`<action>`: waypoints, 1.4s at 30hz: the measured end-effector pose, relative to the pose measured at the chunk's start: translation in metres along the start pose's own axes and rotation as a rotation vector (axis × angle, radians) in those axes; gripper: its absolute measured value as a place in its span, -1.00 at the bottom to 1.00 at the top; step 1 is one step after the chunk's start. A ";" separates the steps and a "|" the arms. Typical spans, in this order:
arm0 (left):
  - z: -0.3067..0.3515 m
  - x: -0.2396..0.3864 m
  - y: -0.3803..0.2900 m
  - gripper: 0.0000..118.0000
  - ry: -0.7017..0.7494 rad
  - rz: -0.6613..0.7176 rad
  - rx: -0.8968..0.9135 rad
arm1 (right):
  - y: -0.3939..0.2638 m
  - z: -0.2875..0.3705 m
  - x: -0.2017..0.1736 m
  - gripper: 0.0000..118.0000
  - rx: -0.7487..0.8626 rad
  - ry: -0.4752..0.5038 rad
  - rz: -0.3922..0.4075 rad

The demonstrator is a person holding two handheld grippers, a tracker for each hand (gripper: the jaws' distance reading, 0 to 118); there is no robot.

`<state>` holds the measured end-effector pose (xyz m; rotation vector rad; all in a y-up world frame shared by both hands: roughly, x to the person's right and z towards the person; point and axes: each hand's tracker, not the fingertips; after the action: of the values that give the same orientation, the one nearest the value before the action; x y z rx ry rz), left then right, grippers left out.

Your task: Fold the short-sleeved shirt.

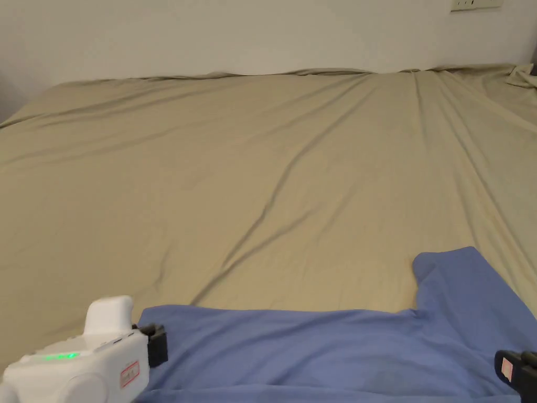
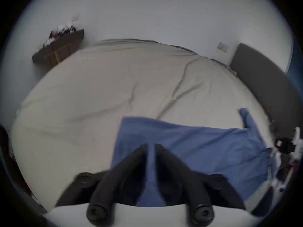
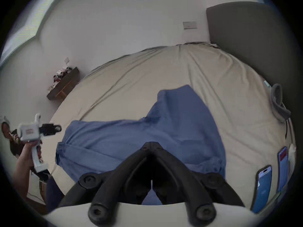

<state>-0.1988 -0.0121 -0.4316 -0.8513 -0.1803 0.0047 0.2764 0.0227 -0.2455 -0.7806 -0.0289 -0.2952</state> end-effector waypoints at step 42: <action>0.067 -0.059 0.048 -1.00 -0.266 -0.047 -0.103 | 0.079 0.039 0.083 -0.92 -0.179 0.072 0.119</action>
<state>-0.2640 0.0652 -0.4338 -0.9478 -0.4531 0.0653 0.3810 0.0819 -0.2612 -0.9449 0.1133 -0.2144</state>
